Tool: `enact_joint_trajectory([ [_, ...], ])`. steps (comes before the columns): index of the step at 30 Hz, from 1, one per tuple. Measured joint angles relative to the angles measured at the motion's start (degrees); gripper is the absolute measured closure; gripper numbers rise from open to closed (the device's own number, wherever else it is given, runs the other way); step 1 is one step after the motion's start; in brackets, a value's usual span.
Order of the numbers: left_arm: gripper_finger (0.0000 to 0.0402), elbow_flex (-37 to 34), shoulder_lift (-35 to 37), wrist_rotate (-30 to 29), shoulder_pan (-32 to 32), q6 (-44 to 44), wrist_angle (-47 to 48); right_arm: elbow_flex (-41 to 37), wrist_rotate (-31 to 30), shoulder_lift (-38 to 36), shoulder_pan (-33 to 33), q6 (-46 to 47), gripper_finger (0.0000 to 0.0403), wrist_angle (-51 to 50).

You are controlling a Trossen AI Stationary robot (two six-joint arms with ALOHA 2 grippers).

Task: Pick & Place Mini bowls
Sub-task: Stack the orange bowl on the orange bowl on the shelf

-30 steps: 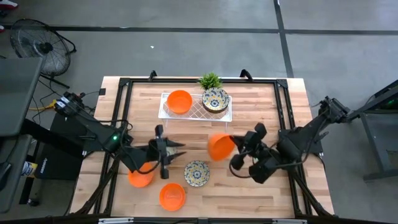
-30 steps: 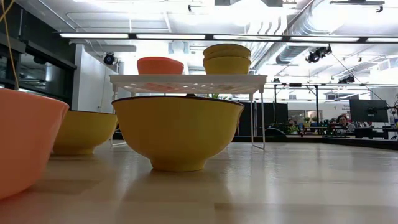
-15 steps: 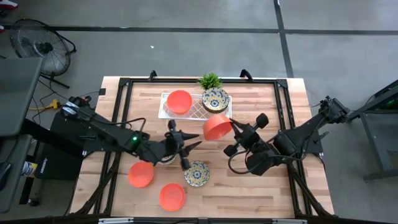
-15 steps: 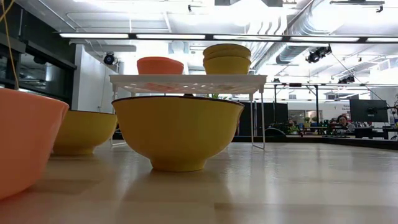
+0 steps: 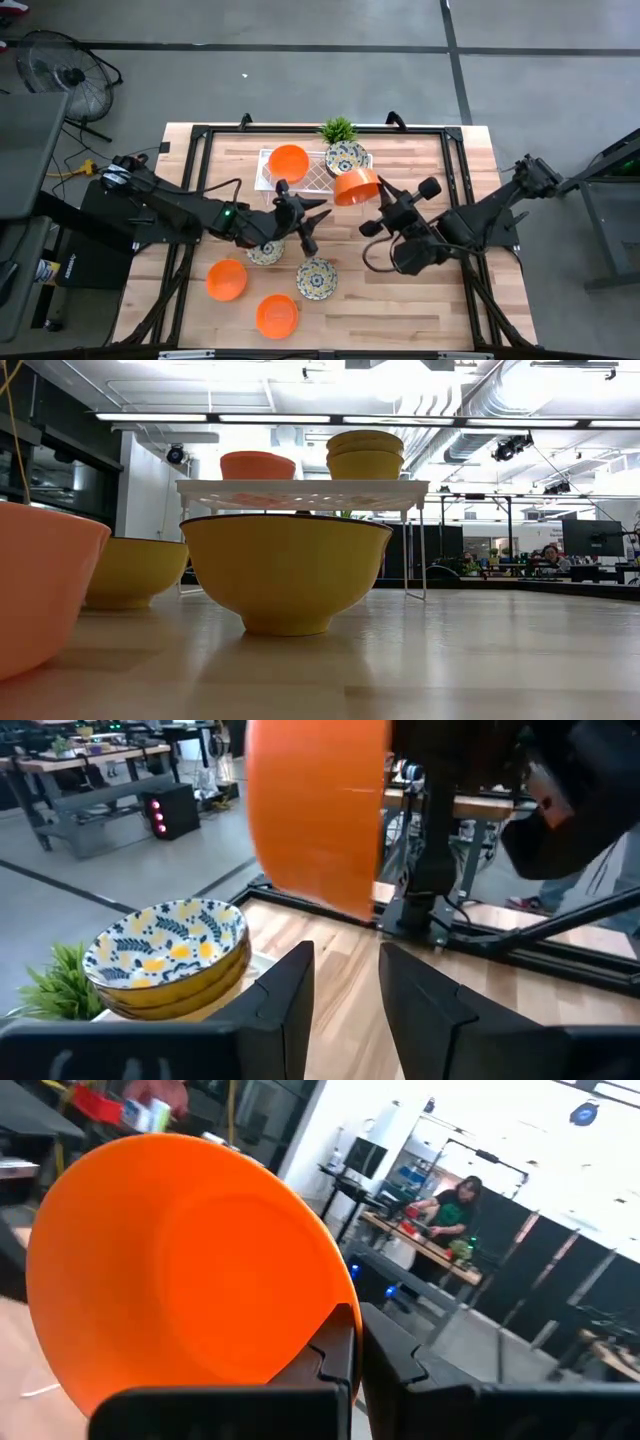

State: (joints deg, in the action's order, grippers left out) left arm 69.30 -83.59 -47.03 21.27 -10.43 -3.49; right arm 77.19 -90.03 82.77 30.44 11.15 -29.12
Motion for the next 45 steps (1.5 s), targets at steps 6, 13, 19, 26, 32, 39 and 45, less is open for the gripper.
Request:
enact_joint_trajectory([
  [6,0.0289,0.0,0.0,2.0,-1.8,1.8,-3.3,0.0,0.2,0.2,-3.2,-0.3,0.0403,0.0],
  [13,0.0289,0.0,0.0,3.2,-4.2,3.6,-5.4,0.0,2.1,0.3,-5.3,-0.3,0.0403,0.3],
  [19,0.0289,0.0,0.0,1.1,-4.2,4.8,-5.5,0.0,3.4,0.3,-6.1,-1.1,0.0403,0.3],
  [26,0.0289,0.0,0.0,-1.3,-4.1,6.1,-5.4,0.0,4.1,0.3,-6.1,-1.2,0.0403,0.3],
  [32,0.0289,0.0,0.0,0.4,-5.3,6.1,-5.6,0.0,6.5,0.3,-6.1,-1.2,0.0403,0.3],
  [39,0.0289,0.0,0.0,1.9,-6.7,6.1,-5.3,0.0,8.3,0.2,-6.1,-1.3,0.0403,0.3],
  [45,0.0289,0.0,0.1,1.3,-8.2,5.7,-5.2,0.0,9.5,0.1,-6.1,-1.2,0.0403,0.2],
])
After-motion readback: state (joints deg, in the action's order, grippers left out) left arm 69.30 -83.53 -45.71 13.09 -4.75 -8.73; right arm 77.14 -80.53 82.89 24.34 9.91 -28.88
